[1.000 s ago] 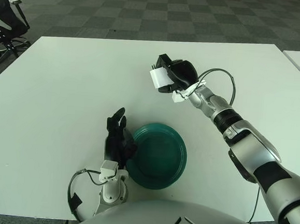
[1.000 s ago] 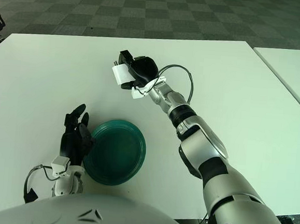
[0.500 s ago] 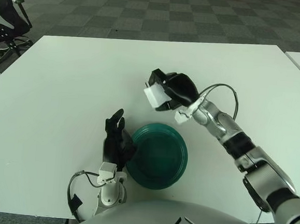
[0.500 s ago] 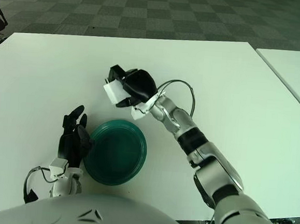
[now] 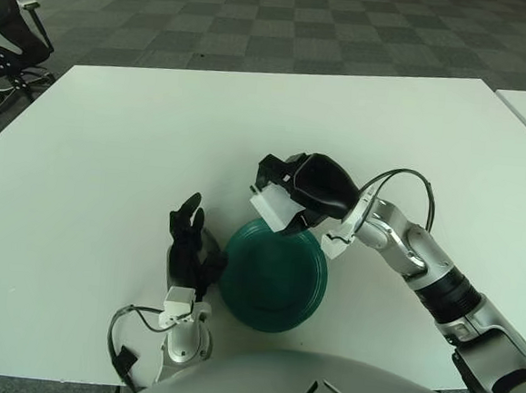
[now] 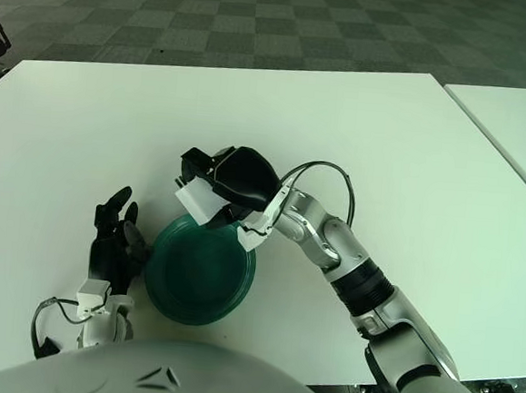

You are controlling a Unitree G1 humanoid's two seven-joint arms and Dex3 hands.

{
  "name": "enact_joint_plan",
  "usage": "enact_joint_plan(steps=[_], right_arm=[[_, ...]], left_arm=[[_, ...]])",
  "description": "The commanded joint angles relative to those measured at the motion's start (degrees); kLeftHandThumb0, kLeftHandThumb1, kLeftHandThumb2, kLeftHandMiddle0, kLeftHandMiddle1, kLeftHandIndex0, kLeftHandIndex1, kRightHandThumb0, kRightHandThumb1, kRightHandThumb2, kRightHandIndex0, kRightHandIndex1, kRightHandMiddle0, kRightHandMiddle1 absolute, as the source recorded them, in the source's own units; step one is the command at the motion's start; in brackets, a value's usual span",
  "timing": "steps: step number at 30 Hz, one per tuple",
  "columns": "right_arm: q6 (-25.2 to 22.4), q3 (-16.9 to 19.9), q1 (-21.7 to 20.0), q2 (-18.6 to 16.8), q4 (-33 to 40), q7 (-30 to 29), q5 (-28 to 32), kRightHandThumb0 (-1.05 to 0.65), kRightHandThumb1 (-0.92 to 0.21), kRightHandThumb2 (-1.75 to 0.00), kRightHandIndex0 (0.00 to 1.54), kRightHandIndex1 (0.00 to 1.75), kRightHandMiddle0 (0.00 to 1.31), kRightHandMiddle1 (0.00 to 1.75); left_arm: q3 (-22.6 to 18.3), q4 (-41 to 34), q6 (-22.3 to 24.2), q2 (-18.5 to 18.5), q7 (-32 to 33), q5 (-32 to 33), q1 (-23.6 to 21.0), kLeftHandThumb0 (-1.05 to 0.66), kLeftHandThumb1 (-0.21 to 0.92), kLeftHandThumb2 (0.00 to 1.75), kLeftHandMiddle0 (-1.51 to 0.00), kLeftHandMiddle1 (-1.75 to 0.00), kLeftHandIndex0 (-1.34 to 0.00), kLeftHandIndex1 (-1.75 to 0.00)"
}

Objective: Put the charger into the plate.

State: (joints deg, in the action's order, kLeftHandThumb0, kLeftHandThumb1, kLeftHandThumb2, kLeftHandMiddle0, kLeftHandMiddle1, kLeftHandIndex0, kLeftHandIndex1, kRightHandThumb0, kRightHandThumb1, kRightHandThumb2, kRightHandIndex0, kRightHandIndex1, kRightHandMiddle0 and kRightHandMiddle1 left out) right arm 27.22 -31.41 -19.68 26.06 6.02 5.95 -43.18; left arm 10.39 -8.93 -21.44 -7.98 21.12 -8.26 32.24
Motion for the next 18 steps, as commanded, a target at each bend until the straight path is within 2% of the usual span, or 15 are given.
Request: enact_joint_plan(steps=[1,5,11,18], right_arm=[[1.25,1.51,1.17,1.32,0.42,1.75,1.86,-0.39,-0.68,-0.86,0.81,1.75,0.35,1.75],[3.21,2.17,2.11,1.8,-0.06,2.28,2.35,-0.39,-0.68,-0.85,0.8,1.75,0.35,1.75],[7.66,2.7,6.34,3.98,-0.18,1.03,1.56,-0.39,-0.66,-0.88,0.81,1.75,0.36,1.75],[9.56,2.74,6.55,3.54,-1.63,1.53,0.53,-0.4,-0.64,-0.9,0.81,1.75,0.37,1.75]], left_arm=[[-1.03,0.88,-1.61,-0.36,-0.32,0.3,0.6,-0.85,0.92,1.01,-0.37,-0.02,-0.03,-0.92],[-1.39,1.49,-2.77,-0.44,-0.87,1.03,0.67,-0.85,0.92,1.01,-0.39,-0.02,-0.04,-0.92],[-2.12,2.35,-4.16,-0.43,-1.86,2.2,0.76,-0.85,0.92,1.0,-0.39,-0.02,-0.05,-0.93],[-2.85,3.07,-5.15,-0.65,-2.36,2.57,0.67,-0.85,0.92,1.0,-0.4,-0.02,-0.04,-0.92]])
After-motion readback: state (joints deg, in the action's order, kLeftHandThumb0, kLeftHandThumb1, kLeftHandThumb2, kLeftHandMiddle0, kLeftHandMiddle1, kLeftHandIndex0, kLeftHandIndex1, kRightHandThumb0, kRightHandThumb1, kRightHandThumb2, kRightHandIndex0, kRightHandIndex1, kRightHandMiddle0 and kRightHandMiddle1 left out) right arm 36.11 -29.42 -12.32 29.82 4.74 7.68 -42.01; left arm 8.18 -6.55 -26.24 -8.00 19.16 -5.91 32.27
